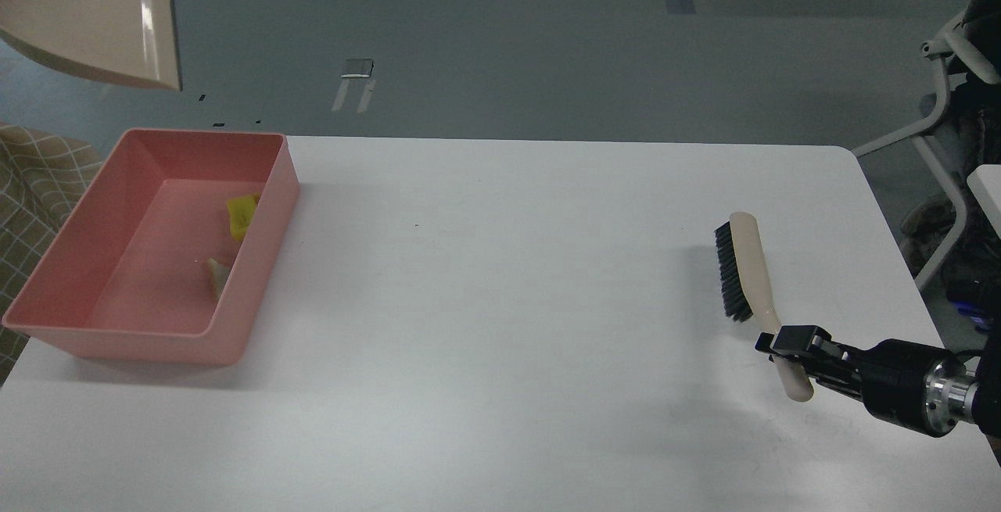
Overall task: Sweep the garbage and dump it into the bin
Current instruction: 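Lift the dustpan over the pink bin and tip the sponge in, then lower the dustpan back onto the table with the left gripper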
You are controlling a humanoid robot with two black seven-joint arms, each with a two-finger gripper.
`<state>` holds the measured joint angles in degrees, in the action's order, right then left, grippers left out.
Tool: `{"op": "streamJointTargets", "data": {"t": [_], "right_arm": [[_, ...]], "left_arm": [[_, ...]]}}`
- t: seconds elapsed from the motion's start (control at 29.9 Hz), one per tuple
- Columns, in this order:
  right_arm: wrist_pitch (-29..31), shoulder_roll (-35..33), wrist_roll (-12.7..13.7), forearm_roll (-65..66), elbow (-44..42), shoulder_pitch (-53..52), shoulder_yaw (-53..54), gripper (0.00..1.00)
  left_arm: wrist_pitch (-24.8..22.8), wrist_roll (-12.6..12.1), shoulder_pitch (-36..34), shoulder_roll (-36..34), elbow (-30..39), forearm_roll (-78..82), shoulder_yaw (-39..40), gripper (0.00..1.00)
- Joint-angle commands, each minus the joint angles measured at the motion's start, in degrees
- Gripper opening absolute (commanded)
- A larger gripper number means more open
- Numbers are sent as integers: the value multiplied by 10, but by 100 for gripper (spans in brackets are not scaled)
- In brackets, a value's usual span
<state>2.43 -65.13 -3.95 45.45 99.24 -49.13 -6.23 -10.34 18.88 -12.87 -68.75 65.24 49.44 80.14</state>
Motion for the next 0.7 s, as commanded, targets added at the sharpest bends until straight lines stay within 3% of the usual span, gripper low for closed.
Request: {"op": "streamJointTargets", "data": {"t": [0.0, 0.1, 0.17, 0.37, 0.57, 0.67], "right_arm": [[0, 0, 0, 1, 0, 0, 3, 0], [0, -1, 0, 2, -1, 0, 5, 0], [0, -2, 0, 2, -2, -1, 4, 0], [-1, -6, 0, 5, -2, 0, 3, 0], [-1, -7, 0, 6, -2, 1, 3, 0], [-1, -6, 0, 6, -2, 1, 3, 0]], "left_arm": [[3, -57, -15, 66, 58, 0, -5, 0], [12, -96, -29, 131, 98, 19, -33, 0], [22, -110, -52, 174, 109, 48, -68, 0], [77, -131, -122, 265, 103, 148, -217, 0], [141, -133, -174, 352, 76, 166, -354, 0], [158, -137, -180, 392, 56, 166, -381, 0]]}}
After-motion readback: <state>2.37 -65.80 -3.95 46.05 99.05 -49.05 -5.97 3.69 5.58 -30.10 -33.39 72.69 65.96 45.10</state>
